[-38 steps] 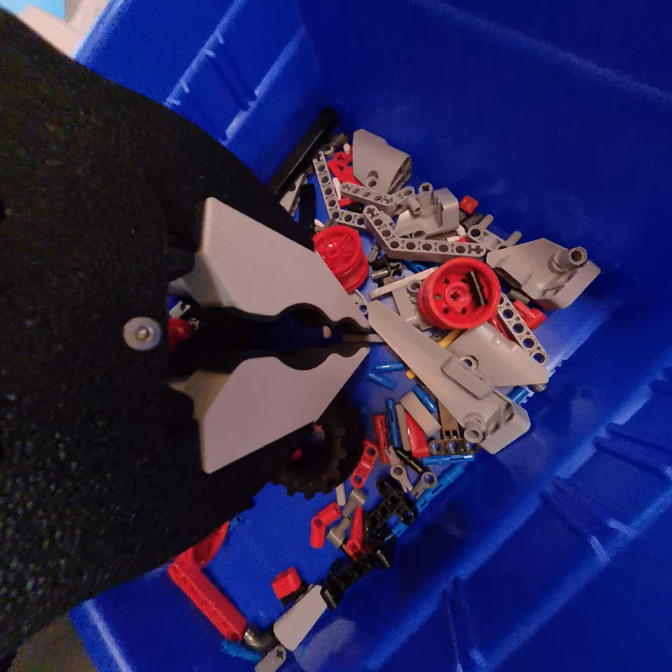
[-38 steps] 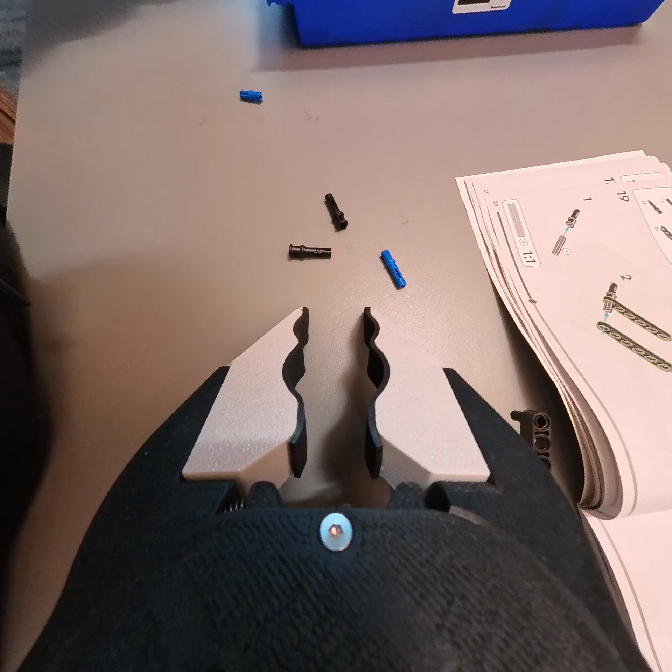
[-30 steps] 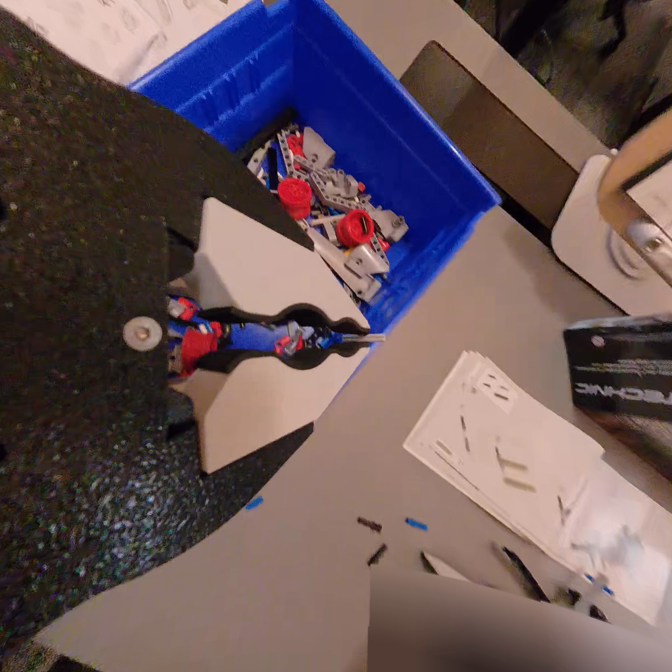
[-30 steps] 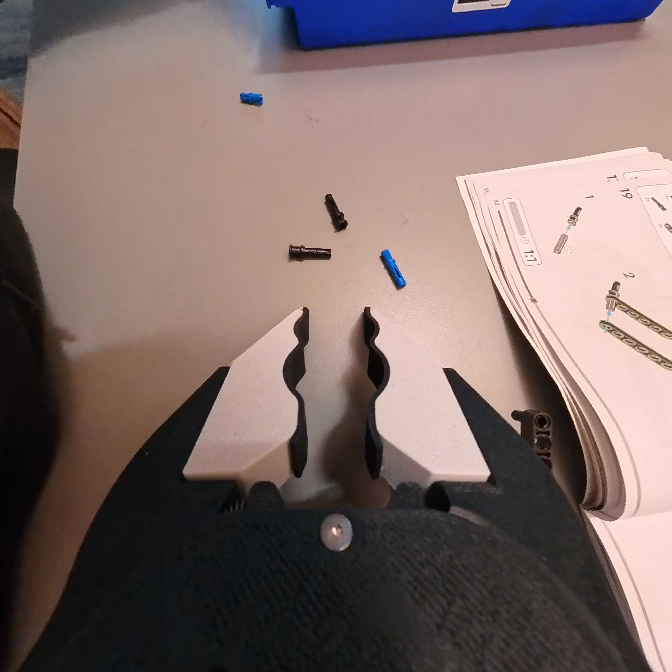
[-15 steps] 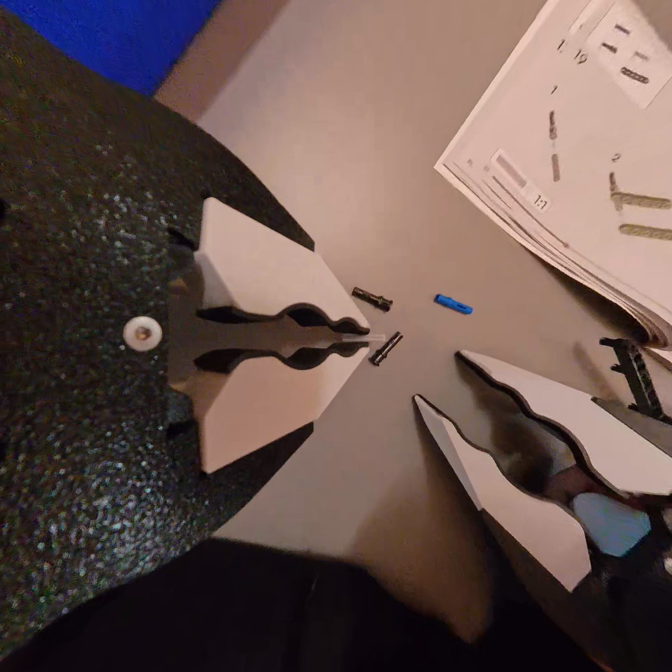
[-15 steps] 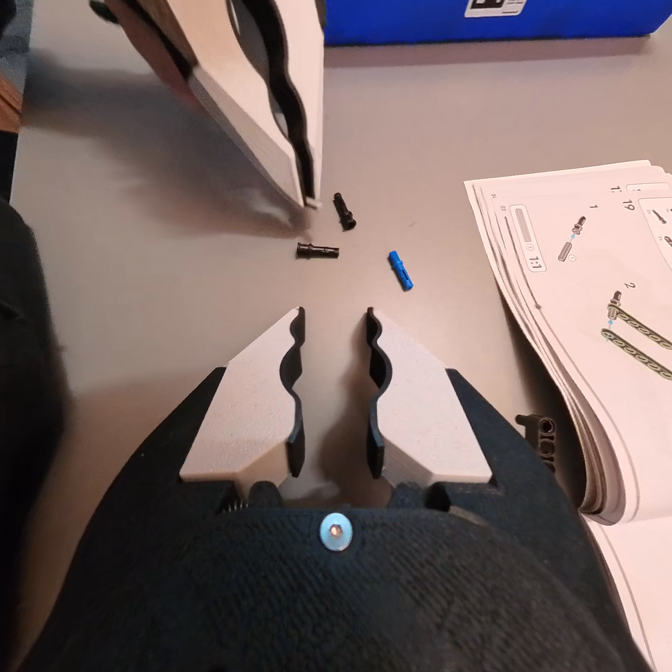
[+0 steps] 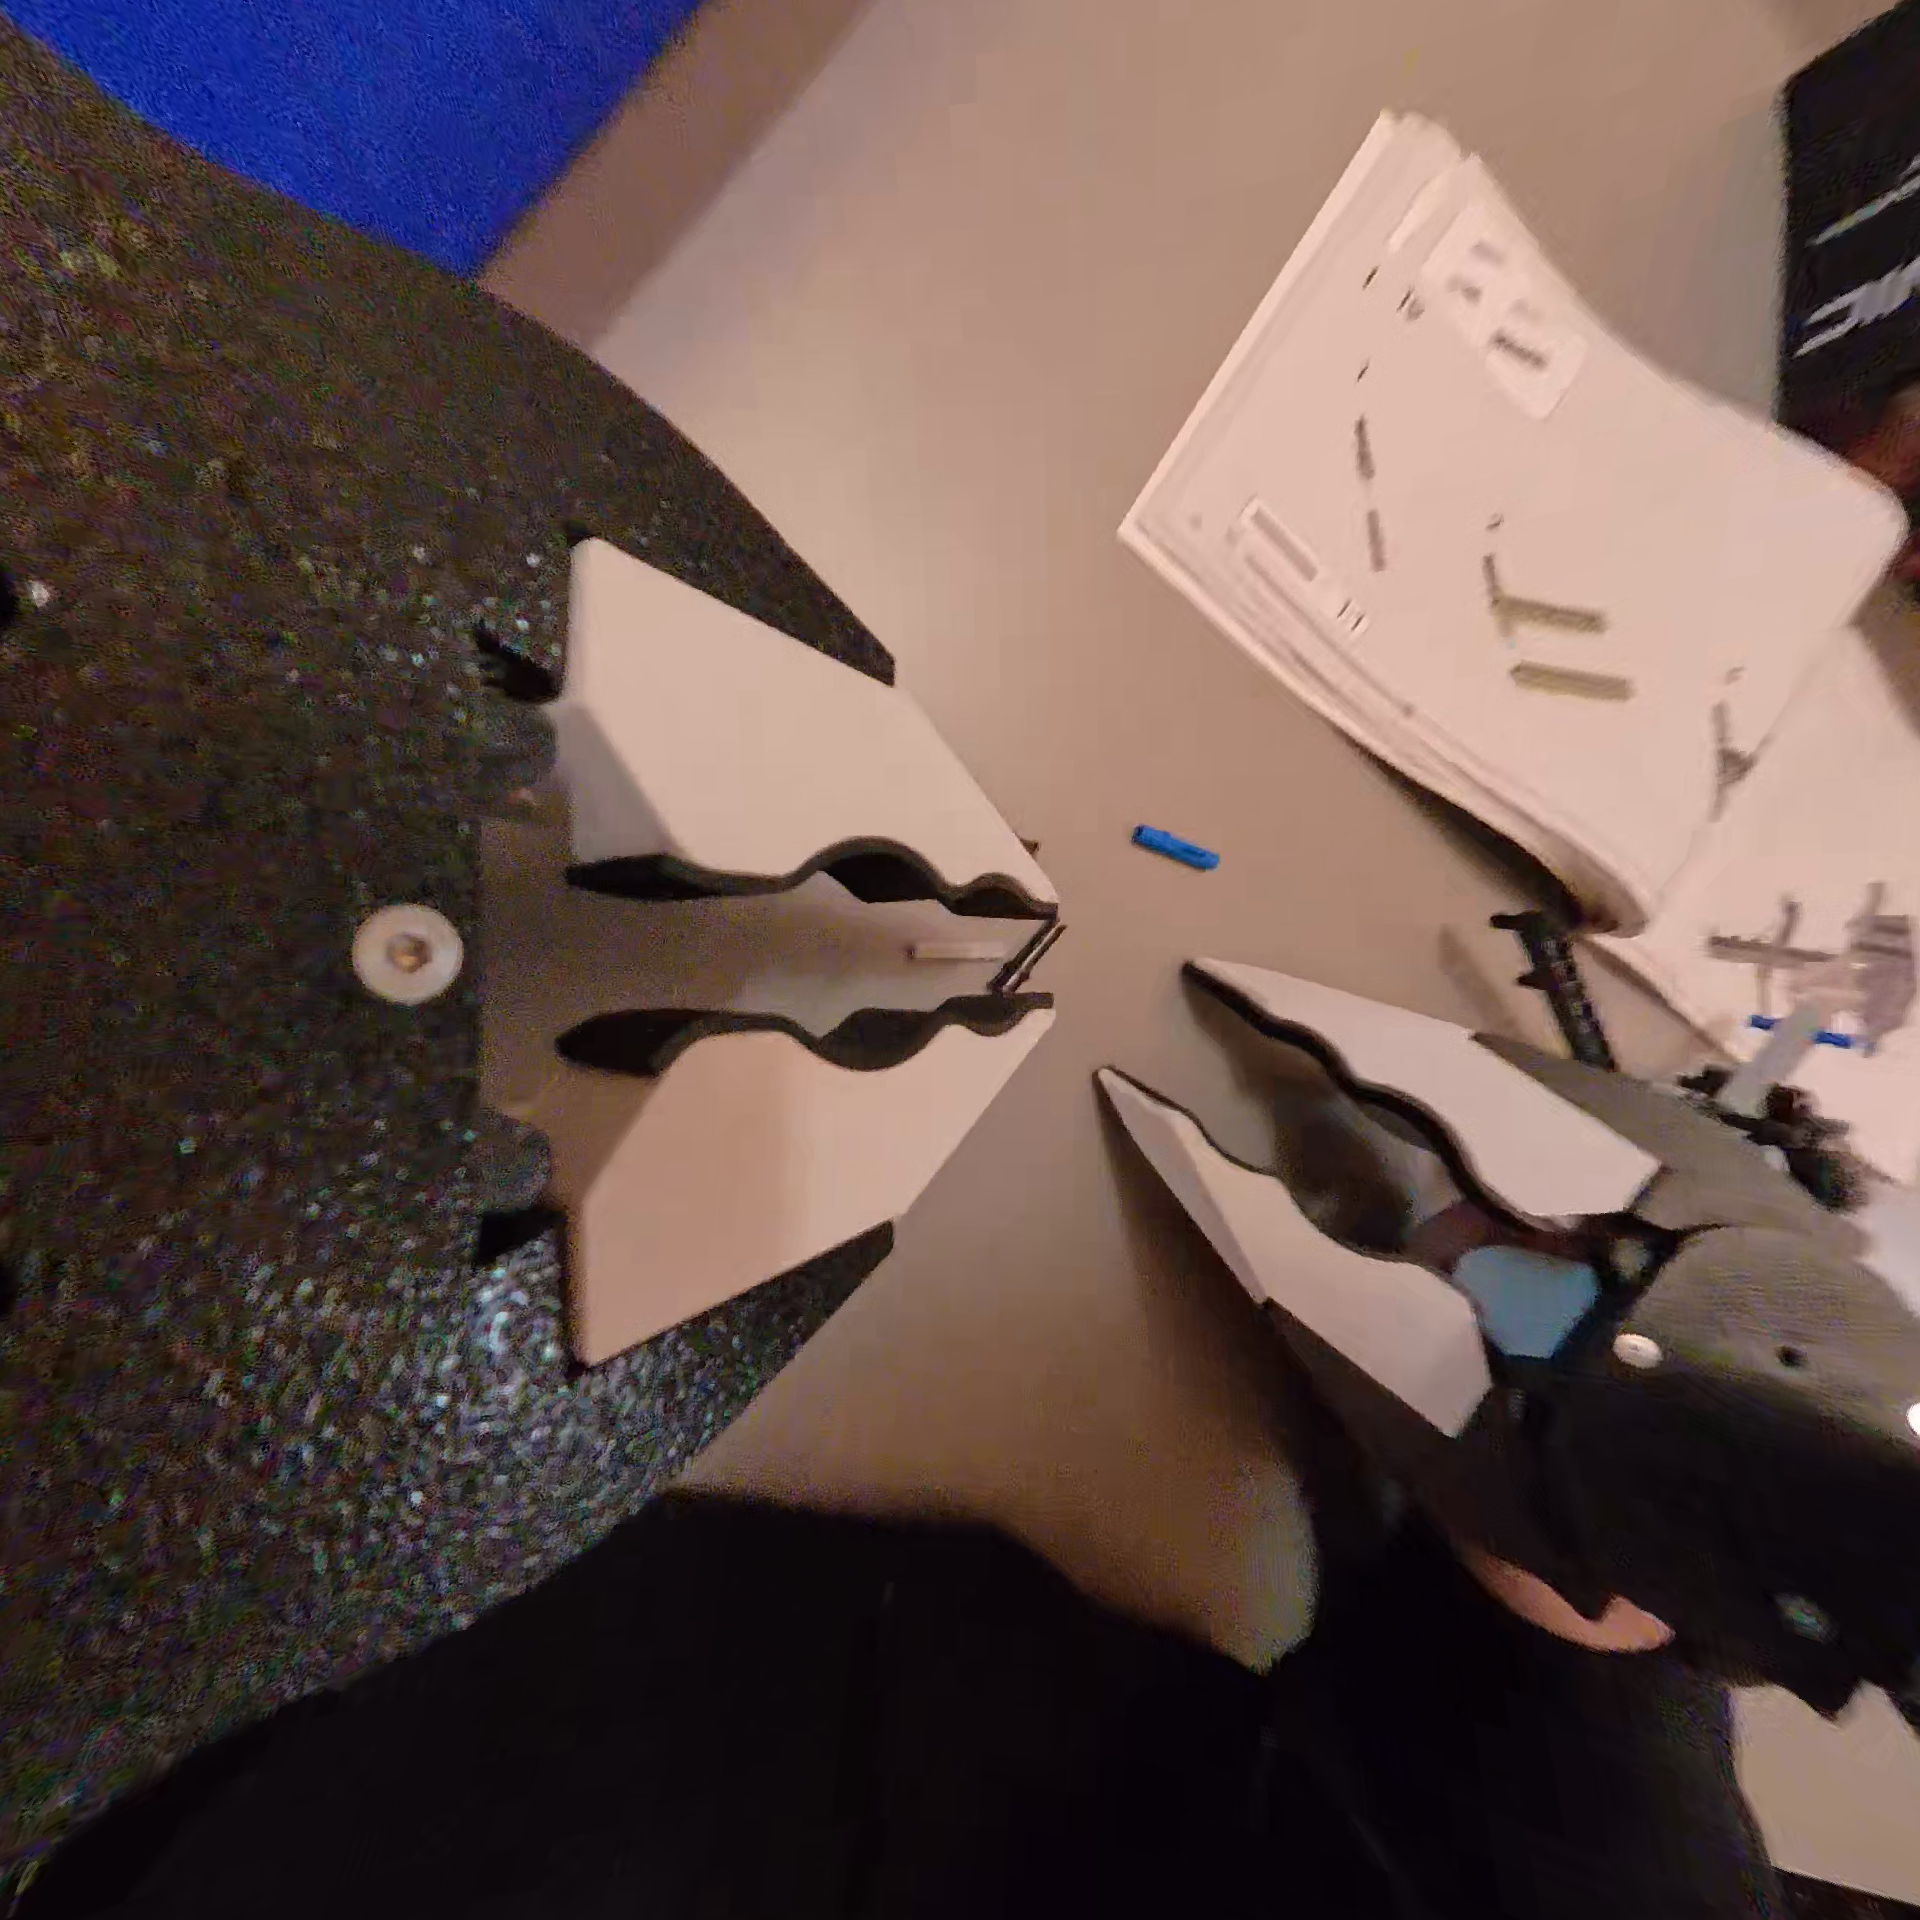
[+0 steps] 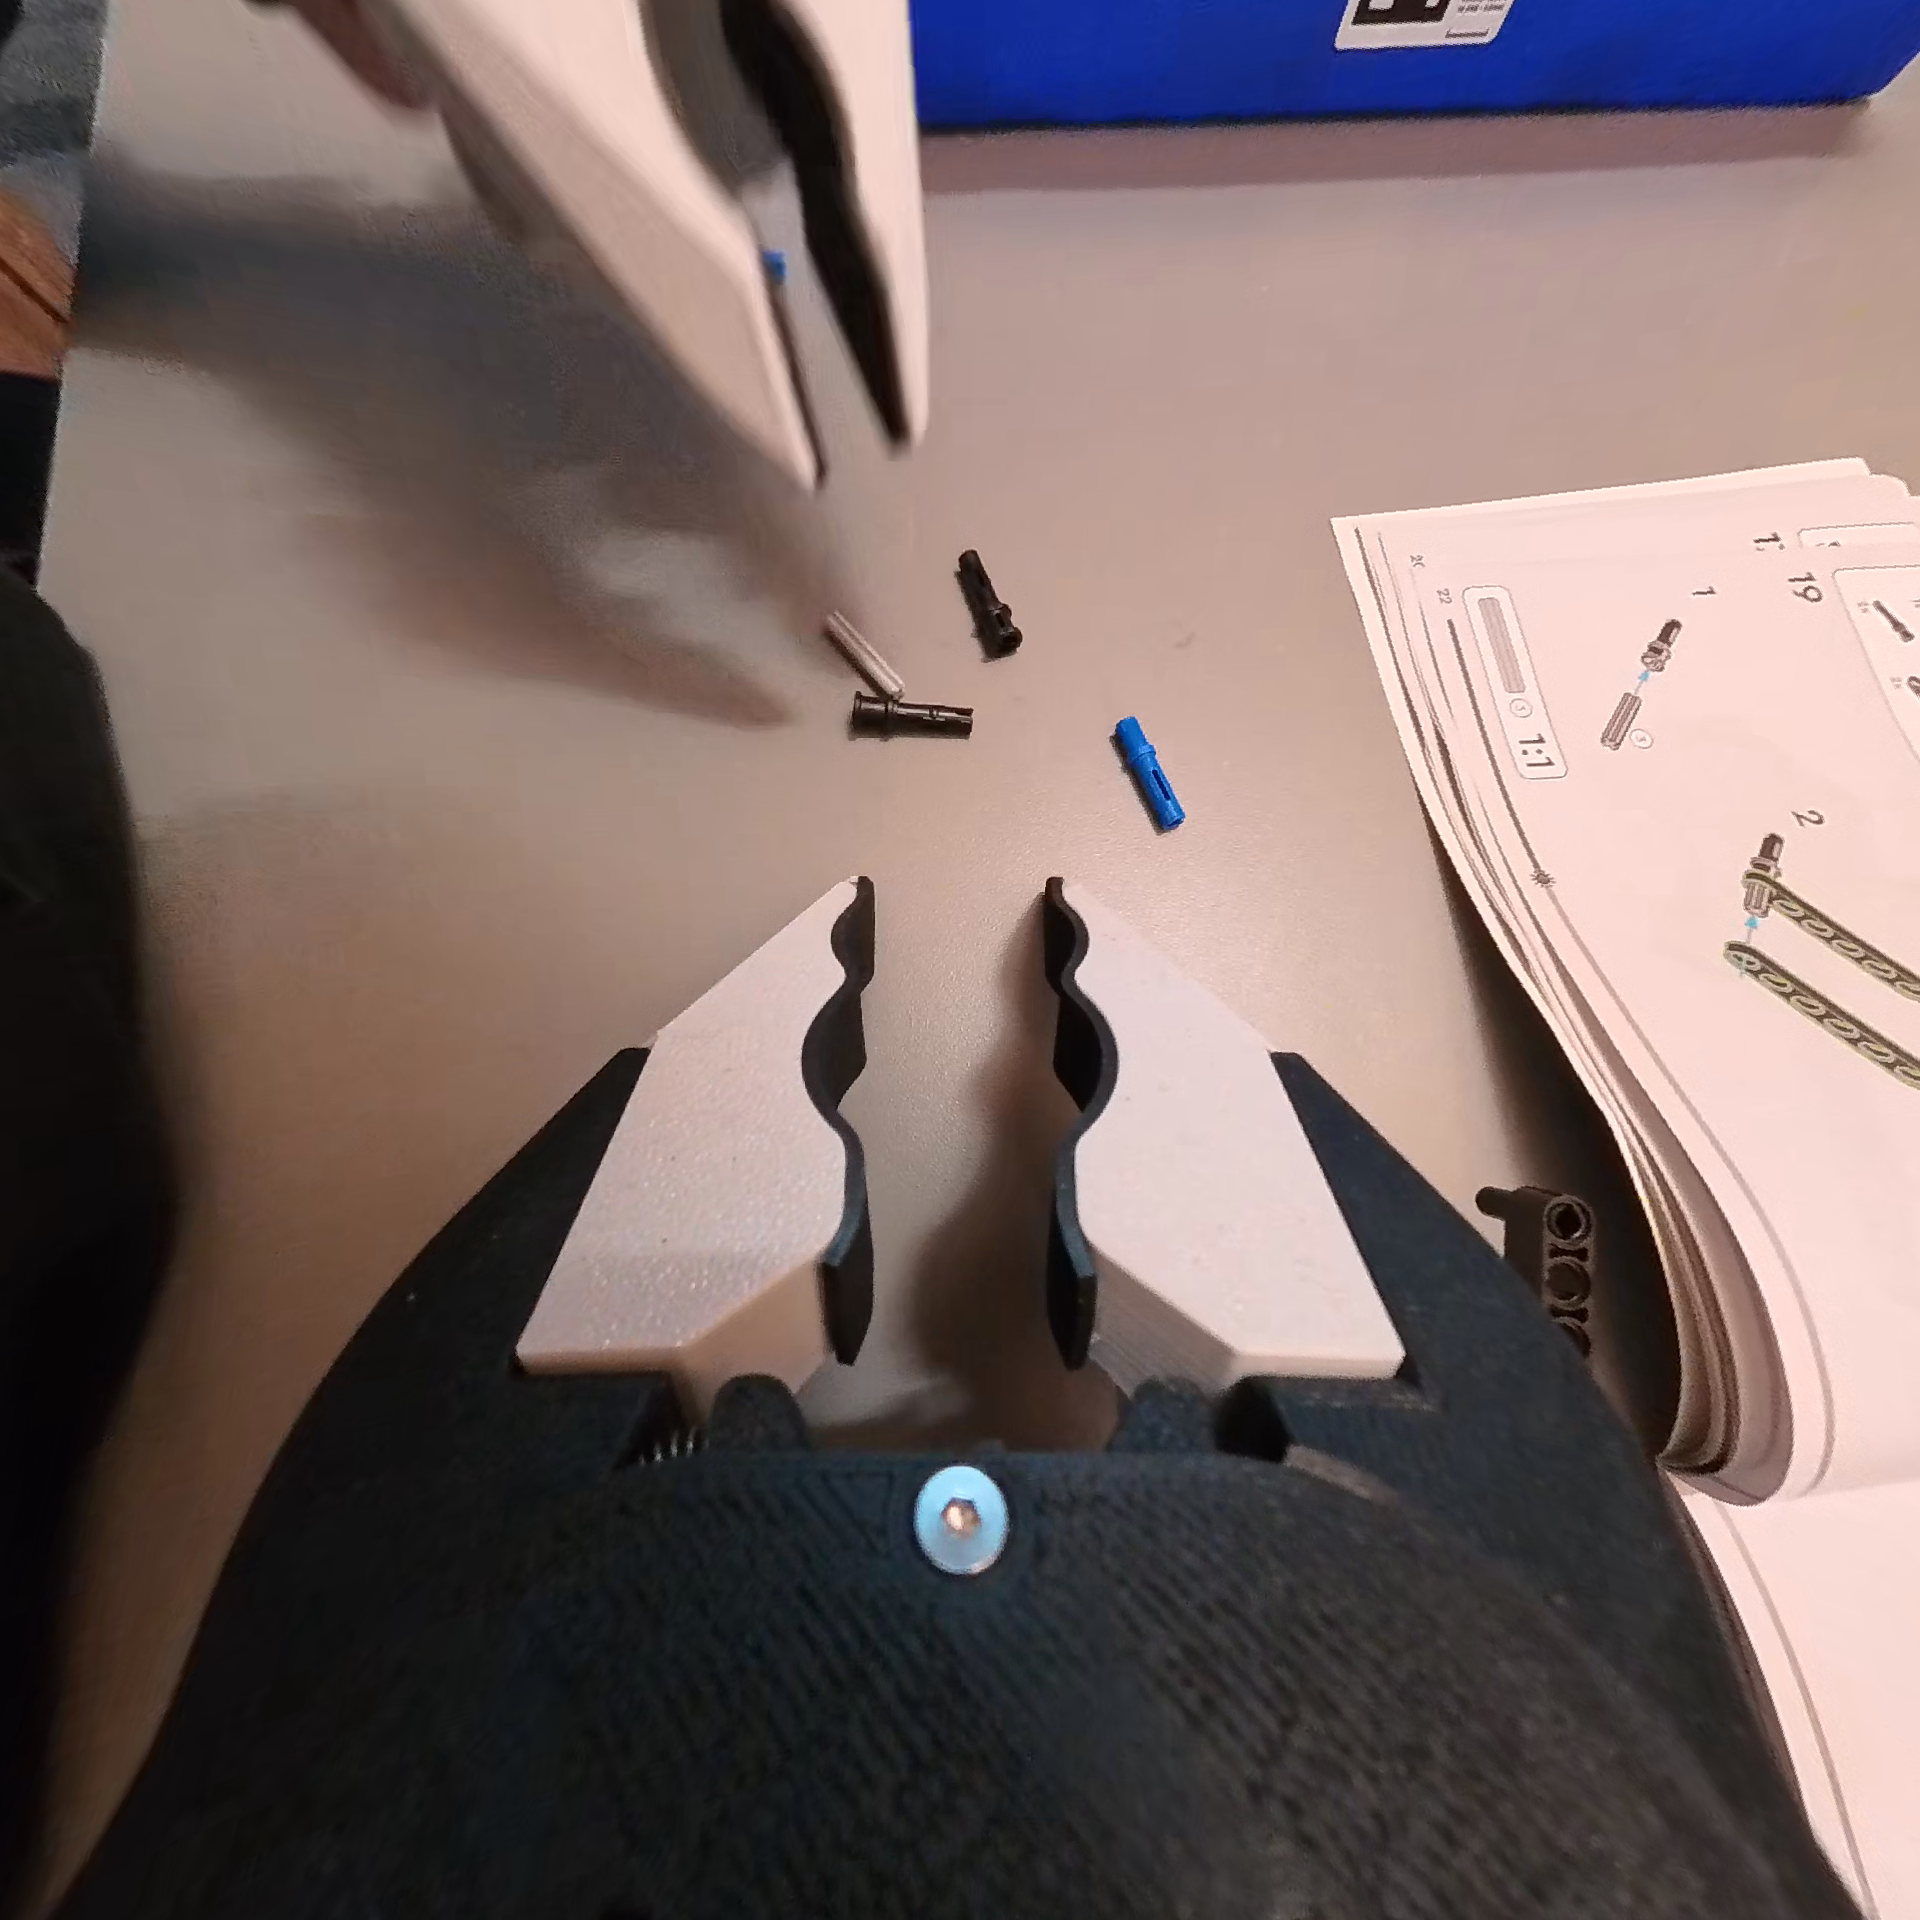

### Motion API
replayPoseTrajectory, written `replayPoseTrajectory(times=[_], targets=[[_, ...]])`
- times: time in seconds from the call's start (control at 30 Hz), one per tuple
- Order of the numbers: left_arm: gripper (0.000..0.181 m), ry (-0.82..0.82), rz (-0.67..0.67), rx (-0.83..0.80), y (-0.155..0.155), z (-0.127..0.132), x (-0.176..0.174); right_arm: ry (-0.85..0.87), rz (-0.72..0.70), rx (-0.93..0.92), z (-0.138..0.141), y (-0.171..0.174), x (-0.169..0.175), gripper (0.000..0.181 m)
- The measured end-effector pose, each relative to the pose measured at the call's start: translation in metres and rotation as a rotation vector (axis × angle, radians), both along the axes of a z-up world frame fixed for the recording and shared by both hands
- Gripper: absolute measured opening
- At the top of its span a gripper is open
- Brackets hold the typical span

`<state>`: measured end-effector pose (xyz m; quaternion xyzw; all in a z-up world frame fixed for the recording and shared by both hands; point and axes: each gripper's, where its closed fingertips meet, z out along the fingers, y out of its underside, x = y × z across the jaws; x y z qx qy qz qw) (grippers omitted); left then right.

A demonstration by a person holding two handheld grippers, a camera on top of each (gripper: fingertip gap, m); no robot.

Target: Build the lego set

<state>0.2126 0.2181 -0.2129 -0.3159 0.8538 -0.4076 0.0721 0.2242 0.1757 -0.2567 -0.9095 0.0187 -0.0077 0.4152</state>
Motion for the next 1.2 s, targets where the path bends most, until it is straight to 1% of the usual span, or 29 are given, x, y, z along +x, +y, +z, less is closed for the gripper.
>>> replayPoseTrajectory(times=[0.03,0.1,0.13,0.2,0.23,0.27,0.33,0.4,0.43,0.53,0.63,0.7,0.83,0.9,1.0,1.03,1.1,1.2], targets=[[0.011,-0.038,0.02,-0.018,0.006,0.013,0.005,0.001,-0.001,0.0,0.0,0.0,0.0,0.03],[0.009,-0.144,0.096,0.01,0.034,0.039,0.022,0.002,-0.003,0.0,0.0,0.0,0.0,0.03],[0.006,-0.216,0.163,0.055,0.056,0.051,0.034,0.001,-0.003,0.0,0.0,0.0,0.0,0.03],[0.0,-0.348,0.324,0.179,0.112,0.07,0.061,0.0,-0.003,0.0,0.0,0.0,0.0,0.03],[0.0,-0.371,0.397,0.266,0.143,0.072,0.071,0.0,-0.004,0.0,0.0,0.0,0.001,0.029],[0.003,-0.353,0.449,0.352,0.172,0.069,0.078,-0.001,-0.005,0.0,0.0,0.0,0.001,0.029],[0.011,-0.267,0.549,0.464,0.221,0.06,0.088,0.002,-0.01,0.0,0.0,0.0,0.002,0.028],[0.012,-0.233,0.632,0.488,0.255,0.057,0.103,0.006,-0.018,0.001,0.0,0.0,0.003,0.025],[0.013,-0.202,0.654,0.488,0.265,0.054,0.11,0.007,-0.021,0.001,0.0,0.0,0.003,0.024],[0.014,-0.156,0.663,0.499,0.281,0.047,0.131,0.016,-0.026,0.002,0.0,0.0,0.004,0.023],[0.015,-0.102,0.627,0.55,0.286,0.036,0.149,0.022,-0.025,0.003,0.0,0.0,0.004,0.023],[0.014,-0.064,0.581,0.603,0.288,0.024,0.163,0.027,-0.02,0.004,0.0,0.0,0.003,0.024],[0.024,0.039,0.472,0.763,0.297,-0.009,0.183,0.033,-0.015,0.005,0.0,0.0,0.002,0.026],[0.033,0.092,0.411,0.854,0.304,-0.021,0.183,0.031,-0.011,0.005,0.0,0.0,0.002,0.027],[0.038,0.128,0.319,0.892,0.302,-0.034,0.186,0.024,-0.01,0.003,0.0,0.0,0.001,0.027],[0.037,0.13,0.294,0.903,0.302,-0.037,0.188,0.024,-0.009,0.004,0.0,0.0,0.001,0.027],[0.028,0.116,0.279,0.963,0.31,-0.041,0.194,0.031,-0.006,0.005,0.0,0.0,0.001,0.027],[0.025,0.097,0.262,1.014,0.316,-0.041,0.197,0.043,-0.003,0.007,0.001,0.0,0.0,0.028]])
